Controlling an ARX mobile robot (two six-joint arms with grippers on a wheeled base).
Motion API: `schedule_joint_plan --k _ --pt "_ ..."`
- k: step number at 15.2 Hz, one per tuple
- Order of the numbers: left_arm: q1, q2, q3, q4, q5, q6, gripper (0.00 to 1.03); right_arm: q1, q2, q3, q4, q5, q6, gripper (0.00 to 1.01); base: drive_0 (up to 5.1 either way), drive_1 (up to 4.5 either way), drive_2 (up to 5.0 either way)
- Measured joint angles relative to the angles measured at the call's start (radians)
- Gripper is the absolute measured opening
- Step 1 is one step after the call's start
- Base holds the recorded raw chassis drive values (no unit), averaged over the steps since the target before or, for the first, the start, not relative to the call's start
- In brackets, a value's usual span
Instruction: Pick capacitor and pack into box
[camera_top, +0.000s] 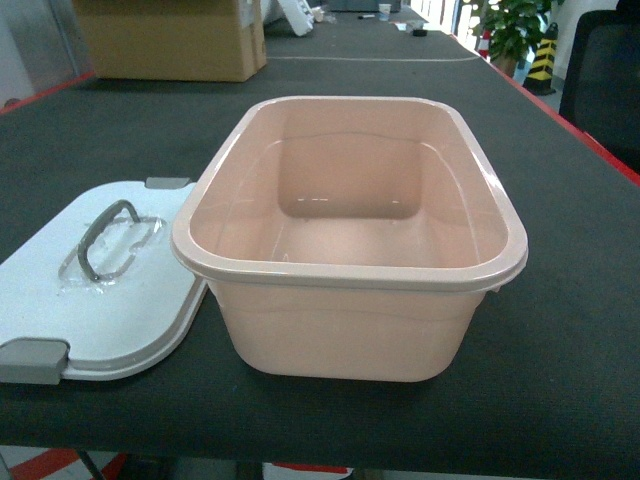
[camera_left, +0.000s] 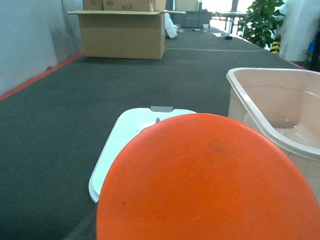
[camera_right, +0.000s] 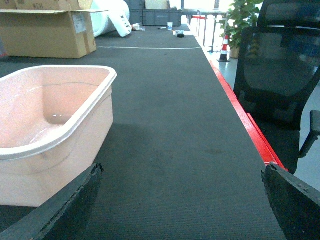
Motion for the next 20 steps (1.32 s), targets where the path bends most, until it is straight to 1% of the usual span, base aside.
schedule_joint_plan --k 6,7,8,9,10,11,12,13,14,15,16,17,18,19,20 --pt "0.0 0.0 0.0 0.0 0.0 0.0 0.44 0.0 0.0 0.0 0.0 0.0 0.0 0.98 0.0 0.0 0.0" --pt "0.008 0.007 0.002 -0.013 0.019 0.01 0.44 0.0 0.0 0.0 0.0 0.0 0.0 0.98 0.0 0.0 0.0" --pt "0.044 0.084 0.003 0.039 0.11 0.039 0.44 0.0 0.0 0.0 0.0 0.0 0.0 0.98 0.0 0.0 0.0" --pt "0.031 0.242 0.006 0.187 0.098 0.053 0.44 0.0 0.0 0.0 0.0 0.0 0.0 0.98 0.0 0.0 0.0" --pt "-0.023 0.385 0.009 0.333 0.061 0.052 0.44 0.0 0.0 0.0 0.0 0.0 0.0 0.98 0.0 0.0 0.0" --pt "-0.104 0.591 0.053 0.523 0.01 0.032 0.44 0.0 0.0 0.0 0.0 0.0 0.0 0.98 0.0 0.0 0.0" --pt "-0.168 0.781 0.134 0.707 -0.038 0.033 0.44 0.0 0.0 0.0 0.001 0.0 0.0 0.98 0.0 0.0 0.0" --pt "-0.235 0.998 0.269 0.881 -0.094 0.033 0.44 0.0 0.0 0.0 0.0 0.0 0.0 0.98 0.0 0.0 0.0" --pt "-0.278 1.152 0.385 0.958 -0.126 0.032 0.44 0.0 0.0 0.0 0.0 0.0 0.0 0.98 0.0 0.0 0.0" --pt "-0.346 1.381 0.576 0.878 -0.148 -0.006 0.44 0.0 0.0 0.0 0.0 0.0 0.0 0.98 0.0 0.0 0.0" --pt "-0.397 1.557 0.723 0.808 -0.176 -0.034 0.44 0.0 0.0 0.0 0.0 0.0 0.0 0.98 0.0 0.0 0.0" --pt "-0.438 1.684 0.846 0.756 -0.201 -0.047 0.44 0.0 0.0 0.0 0.0 0.0 0.0 0.98 0.0 0.0 0.0" --pt "-0.473 1.78 0.957 0.711 -0.211 -0.055 0.44 0.0 0.0 0.0 0.0 0.0 0.0 0.98 0.0 0.0 0.0" --pt "-0.496 1.846 1.043 0.674 -0.198 -0.074 0.46 0.0 0.0 0.0 0.0 0.0 0.0 0.98 0.0 0.0 0.0" --pt "-0.52 1.892 1.093 0.697 -0.217 -0.071 0.6 0.0 0.0 0.0 0.0 0.0 0.0 0.98 0.0 0.0 0.0"
